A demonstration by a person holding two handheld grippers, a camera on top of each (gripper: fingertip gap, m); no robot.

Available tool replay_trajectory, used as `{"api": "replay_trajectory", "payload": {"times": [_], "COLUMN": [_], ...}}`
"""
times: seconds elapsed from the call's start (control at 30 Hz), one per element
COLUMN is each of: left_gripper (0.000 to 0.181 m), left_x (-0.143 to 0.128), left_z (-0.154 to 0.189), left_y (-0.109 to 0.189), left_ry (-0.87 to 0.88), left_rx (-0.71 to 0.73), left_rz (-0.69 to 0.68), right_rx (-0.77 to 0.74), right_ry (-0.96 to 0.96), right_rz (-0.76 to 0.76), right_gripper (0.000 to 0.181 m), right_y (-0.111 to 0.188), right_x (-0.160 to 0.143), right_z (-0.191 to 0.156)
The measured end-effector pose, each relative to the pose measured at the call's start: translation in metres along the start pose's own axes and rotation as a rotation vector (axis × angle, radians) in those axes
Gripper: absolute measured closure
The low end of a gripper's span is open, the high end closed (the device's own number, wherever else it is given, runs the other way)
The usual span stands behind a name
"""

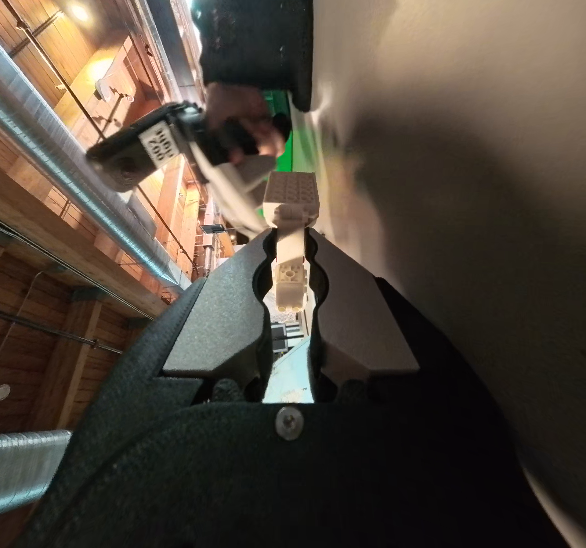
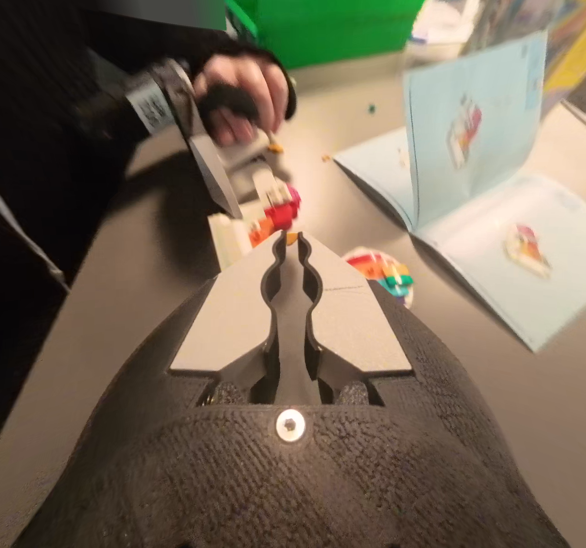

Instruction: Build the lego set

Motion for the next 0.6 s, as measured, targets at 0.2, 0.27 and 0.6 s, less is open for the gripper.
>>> {"api": "replay_trajectory", "payload": {"times": [0.2,0.27,0.6], "left_gripper": [0.165,0.165,0.165], "left_x": [0.001,0.001,0.0], "left_z": [0.0,-0.001,-0.001], "left_y": [0.001,0.001,0.002], "left_ry": [-0.013,-0.017,-0.025], "left_rx": [0.015,0.025,0.033], "left_rz": [0.014,0.017,0.015], "right_rx": [0.13,0.159,0.165], "right_ry": [0.137,0.154,0.18], "right_rz": [-0.104,-0.121,-0.127], "right_gripper": [0.176,0.176,0.176], "right_y": [-0.027,-0.034,-0.034], "right_x": [0.019,0.02,0.019], "right_z": [-0.002,-0.002,-0.002]}}
Point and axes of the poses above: each gripper's, where its closed fingertips meet, y back along the fingers, x out of its top, z = x × y across the jaws, the point moved 9 cm from there along y, back along the fingers, and after that the axes turned 3 degrees about x, right-handed, at the moved point
